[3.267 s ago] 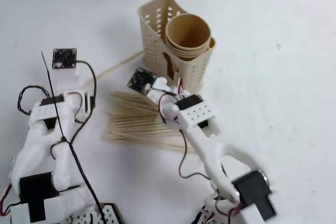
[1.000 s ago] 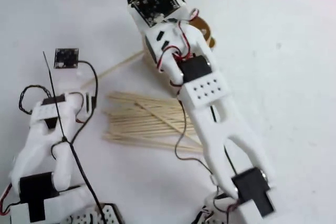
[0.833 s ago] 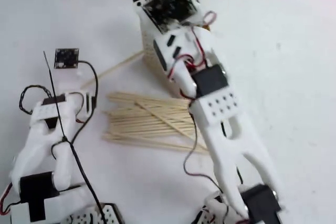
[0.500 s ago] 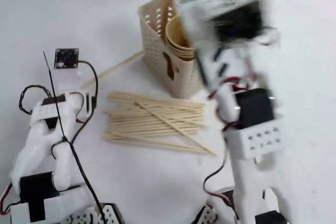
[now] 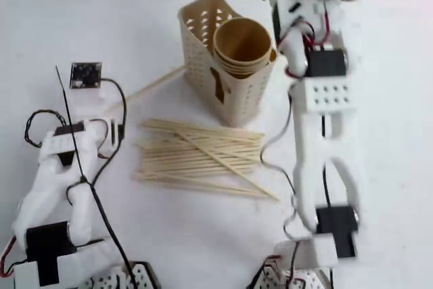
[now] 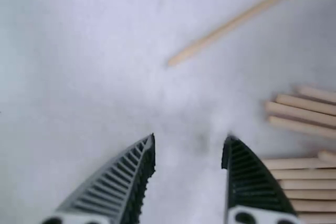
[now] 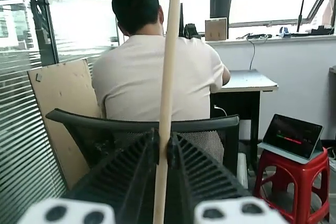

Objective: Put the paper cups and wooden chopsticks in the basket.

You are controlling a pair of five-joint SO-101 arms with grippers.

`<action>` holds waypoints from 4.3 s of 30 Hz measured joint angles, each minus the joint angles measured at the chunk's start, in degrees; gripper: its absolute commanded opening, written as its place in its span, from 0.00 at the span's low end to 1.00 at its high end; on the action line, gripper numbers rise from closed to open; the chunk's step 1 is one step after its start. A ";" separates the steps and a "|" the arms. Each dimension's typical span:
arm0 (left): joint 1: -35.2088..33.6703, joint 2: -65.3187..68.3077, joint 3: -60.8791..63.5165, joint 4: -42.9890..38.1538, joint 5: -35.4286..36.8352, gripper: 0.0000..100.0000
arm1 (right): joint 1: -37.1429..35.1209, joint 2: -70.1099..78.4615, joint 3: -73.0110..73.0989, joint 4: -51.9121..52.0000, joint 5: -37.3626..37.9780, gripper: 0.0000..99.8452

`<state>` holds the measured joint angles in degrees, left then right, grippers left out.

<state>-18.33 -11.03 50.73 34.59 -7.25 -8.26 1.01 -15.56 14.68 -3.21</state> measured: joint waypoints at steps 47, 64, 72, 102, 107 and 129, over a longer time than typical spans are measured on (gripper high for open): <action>0.00 0.00 0.00 0.00 0.00 0.22 | 0.44 26.11 -24.88 14.95 -32.70 0.02; 0.00 0.00 0.00 0.00 0.00 0.22 | 0.18 26.81 -24.88 17.41 -25.93 0.02; 0.00 0.00 0.00 0.00 0.00 0.22 | 0.00 26.81 -24.35 18.11 -19.78 0.02; 0.00 0.00 0.00 0.00 0.00 0.22 | -14.07 -7.30 -39.74 63.21 -7.30 0.02; 0.00 0.00 0.00 0.00 0.00 0.22 | -25.32 -9.23 -39.74 76.31 9.58 0.02; 0.00 0.00 0.00 0.00 0.00 0.22 | -33.05 8.79 14.95 61.89 28.92 0.02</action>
<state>-18.33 -11.03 50.73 34.59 -7.25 -41.32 9.80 -0.62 76.57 25.71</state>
